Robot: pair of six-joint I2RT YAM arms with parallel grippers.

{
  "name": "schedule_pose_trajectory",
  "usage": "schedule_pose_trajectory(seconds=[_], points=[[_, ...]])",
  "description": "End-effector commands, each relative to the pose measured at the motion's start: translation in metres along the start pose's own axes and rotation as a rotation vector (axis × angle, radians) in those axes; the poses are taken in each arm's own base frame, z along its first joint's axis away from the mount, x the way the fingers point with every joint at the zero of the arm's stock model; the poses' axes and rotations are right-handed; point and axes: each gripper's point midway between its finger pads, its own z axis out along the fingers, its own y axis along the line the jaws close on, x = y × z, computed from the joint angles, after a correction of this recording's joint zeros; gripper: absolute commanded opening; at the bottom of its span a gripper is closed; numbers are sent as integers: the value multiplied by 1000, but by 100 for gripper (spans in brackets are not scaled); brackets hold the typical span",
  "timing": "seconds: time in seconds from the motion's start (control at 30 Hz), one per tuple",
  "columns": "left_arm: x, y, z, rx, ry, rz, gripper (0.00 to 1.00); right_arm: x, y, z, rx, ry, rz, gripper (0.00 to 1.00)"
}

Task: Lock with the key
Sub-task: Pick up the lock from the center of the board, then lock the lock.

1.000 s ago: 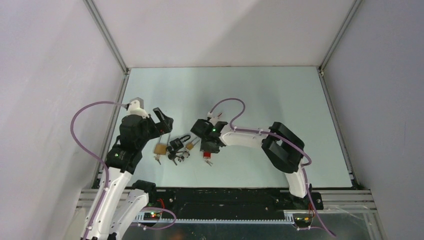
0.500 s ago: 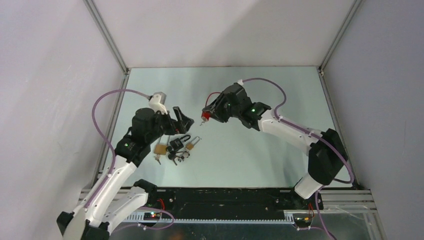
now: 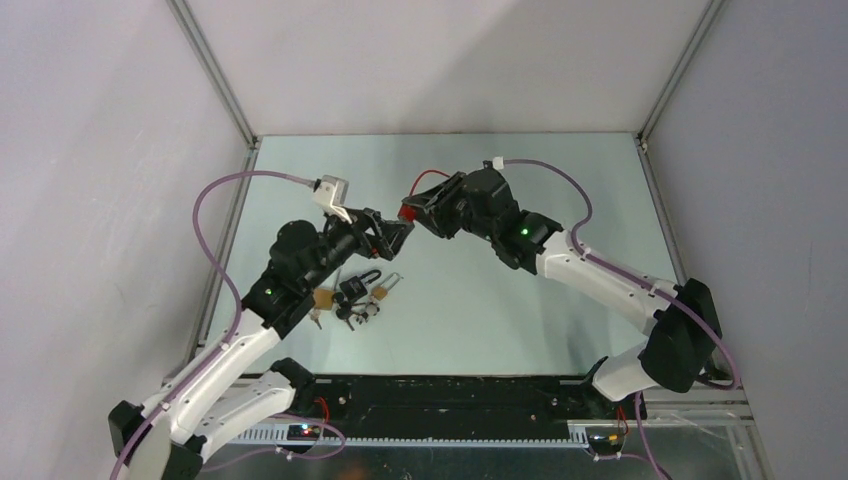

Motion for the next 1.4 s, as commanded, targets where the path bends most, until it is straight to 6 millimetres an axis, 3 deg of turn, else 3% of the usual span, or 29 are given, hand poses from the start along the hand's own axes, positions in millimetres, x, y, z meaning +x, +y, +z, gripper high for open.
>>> schedule_pose_trajectory(seconds=[0.0,0.4,0.87,0.93,1.03,1.13,1.2,1.27,1.37], points=[[-24,-12,9,30,-108,71,97,-6,36,-20,-98,-67,54,26],[-24,-8,16,-30,-116,-10,73,-9,30,-25,-70,-146,-6,26],[-13,-14,29,-14,-67,-36,67,-4,33,-25,-72,-171,-51,26],[-14,-14,30,-14,-69,-40,58,-4,32,-25,-69,-174,-53,26],[-14,-13,30,-19,-70,-42,37,-2,33,-25,-74,-167,-64,27],[-15,-11,29,-32,-79,-41,25,1,33,-25,-76,-147,-82,29],[-16,-10,28,-38,-86,-36,9,3,30,-24,-68,-134,-93,32],[-17,-7,27,-48,-92,-24,1,3,26,-24,-54,-125,-109,37],[-19,-3,26,-71,-103,-5,0,0,17,-24,-24,-117,-133,48]])
